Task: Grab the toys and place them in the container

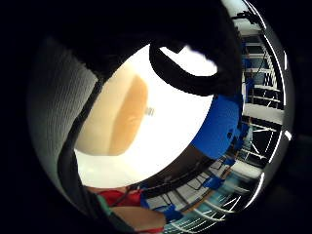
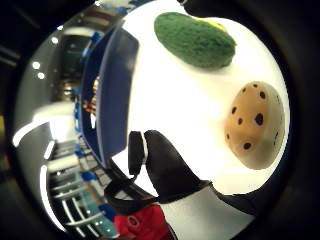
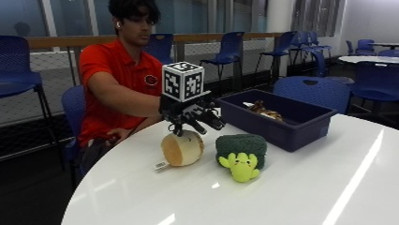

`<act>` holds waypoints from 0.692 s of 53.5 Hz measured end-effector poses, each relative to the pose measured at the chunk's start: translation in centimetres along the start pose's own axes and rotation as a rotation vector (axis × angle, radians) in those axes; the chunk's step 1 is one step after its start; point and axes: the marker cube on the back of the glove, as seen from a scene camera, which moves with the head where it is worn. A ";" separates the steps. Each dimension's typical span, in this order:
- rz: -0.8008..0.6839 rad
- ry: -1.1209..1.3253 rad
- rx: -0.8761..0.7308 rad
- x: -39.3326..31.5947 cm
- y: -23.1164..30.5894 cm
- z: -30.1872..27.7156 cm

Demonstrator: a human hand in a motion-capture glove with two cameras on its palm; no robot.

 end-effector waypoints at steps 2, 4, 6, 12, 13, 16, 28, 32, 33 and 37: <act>0.005 -0.002 -0.002 0.4 0.1 0.2; 0.010 0.002 -0.005 0.8 0.1 0.4; 0.016 0.009 -0.008 1.3 0.1 0.6; 0.034 0.009 -0.028 2.3 0.2 1.4; 0.036 0.006 -0.032 2.5 0.2 1.5; 0.043 -0.003 -0.043 2.9 0.1 1.9; 0.060 -0.025 -0.085 4.0 0.0 3.9; 0.057 -0.038 -0.090 4.2 -0.1 4.5; 0.056 -0.043 -0.090 4.2 -0.1 4.5; 0.052 -0.061 -0.089 4.4 -0.2 4.8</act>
